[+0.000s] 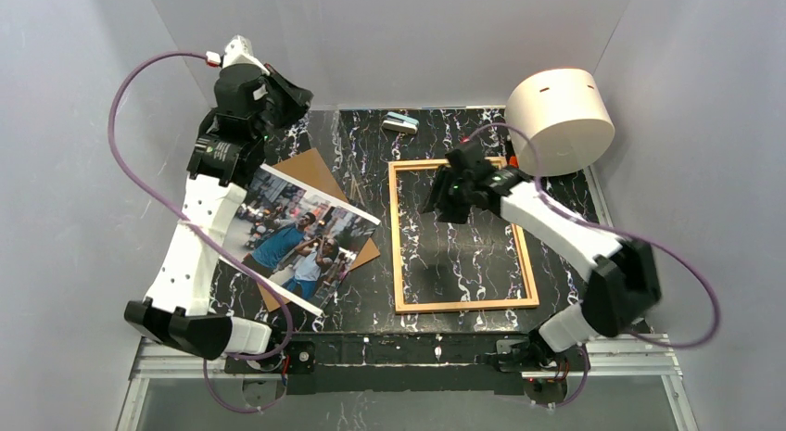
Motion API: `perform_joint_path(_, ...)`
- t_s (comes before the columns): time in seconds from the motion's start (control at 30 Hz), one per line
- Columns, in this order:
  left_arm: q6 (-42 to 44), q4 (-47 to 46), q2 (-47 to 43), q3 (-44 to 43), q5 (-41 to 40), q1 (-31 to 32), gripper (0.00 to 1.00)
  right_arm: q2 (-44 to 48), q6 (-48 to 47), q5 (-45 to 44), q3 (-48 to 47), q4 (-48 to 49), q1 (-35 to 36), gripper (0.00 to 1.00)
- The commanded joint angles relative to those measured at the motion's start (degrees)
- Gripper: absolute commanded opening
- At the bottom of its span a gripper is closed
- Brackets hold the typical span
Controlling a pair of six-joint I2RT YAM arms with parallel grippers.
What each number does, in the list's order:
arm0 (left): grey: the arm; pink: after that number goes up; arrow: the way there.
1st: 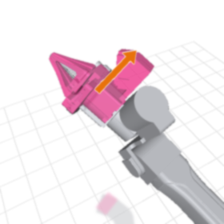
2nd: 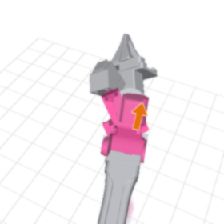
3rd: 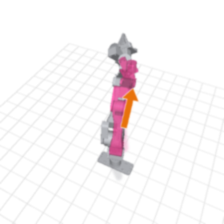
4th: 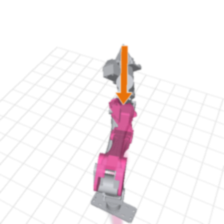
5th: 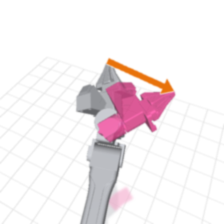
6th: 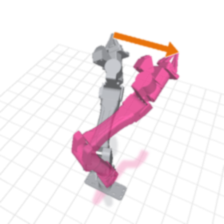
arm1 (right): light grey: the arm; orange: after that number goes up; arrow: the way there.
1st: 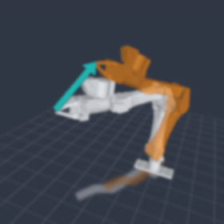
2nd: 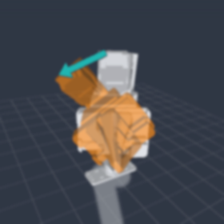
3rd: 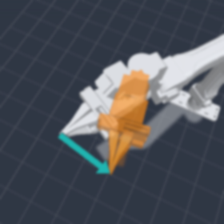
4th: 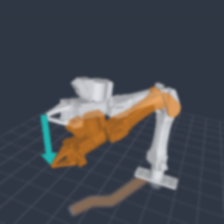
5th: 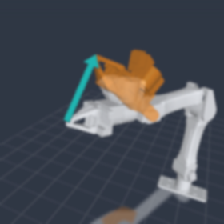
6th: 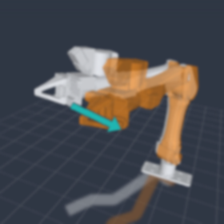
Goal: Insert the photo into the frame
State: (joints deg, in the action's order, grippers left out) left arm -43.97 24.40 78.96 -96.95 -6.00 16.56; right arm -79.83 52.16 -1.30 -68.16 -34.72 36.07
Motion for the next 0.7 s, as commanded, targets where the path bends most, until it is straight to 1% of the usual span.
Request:
perform_joint_path(0.0,11.41,11.46,-3.45,-2.61,-0.61,-0.25,0.00,-11.44,-8.38,4.53,-6.87,-0.84,3.72,0.59)
perform_joint_path(0.17,12.35,14.93,-5.24,-3.67,-0.92,-0.30,0.00,-24.26,-10.19,-2.41,-16.38,-7.12,8.60,0.59)
perform_joint_path(0.33,12.50,16.78,-5.65,-4.19,-0.83,-0.25,0.00,-31.76,-11.10,-4.33,-19.91,-8.26,11.30,0.58)
perform_joint_path(0.5,12.72,18.07,-5.57,-4.50,-2.01,-0.28,0.00,-37.74,-12.31,-6.54,-23.63,-10.44,13.36,0.55)
perform_joint_path(0.53,12.80,18.34,-5.49,-4.72,-2.32,-0.27,0.00,-38.87,-12.39,-7.25,-24.33,-11.01,13.63,0.53)
perform_joint_path(0.6,13.14,18.83,-5.33,-5.07,-2.61,-0.30,0.00,-40.47,-12.56,-7.53,-24.98,-11.13,14.20,0.46)
perform_joint_path(0.67,13.36,19.03,-5.16,-5.53,-2.70,-0.29,0.00,-41.12,-12.83,-6.87,-24.77,-10.03,14.54,0.34)
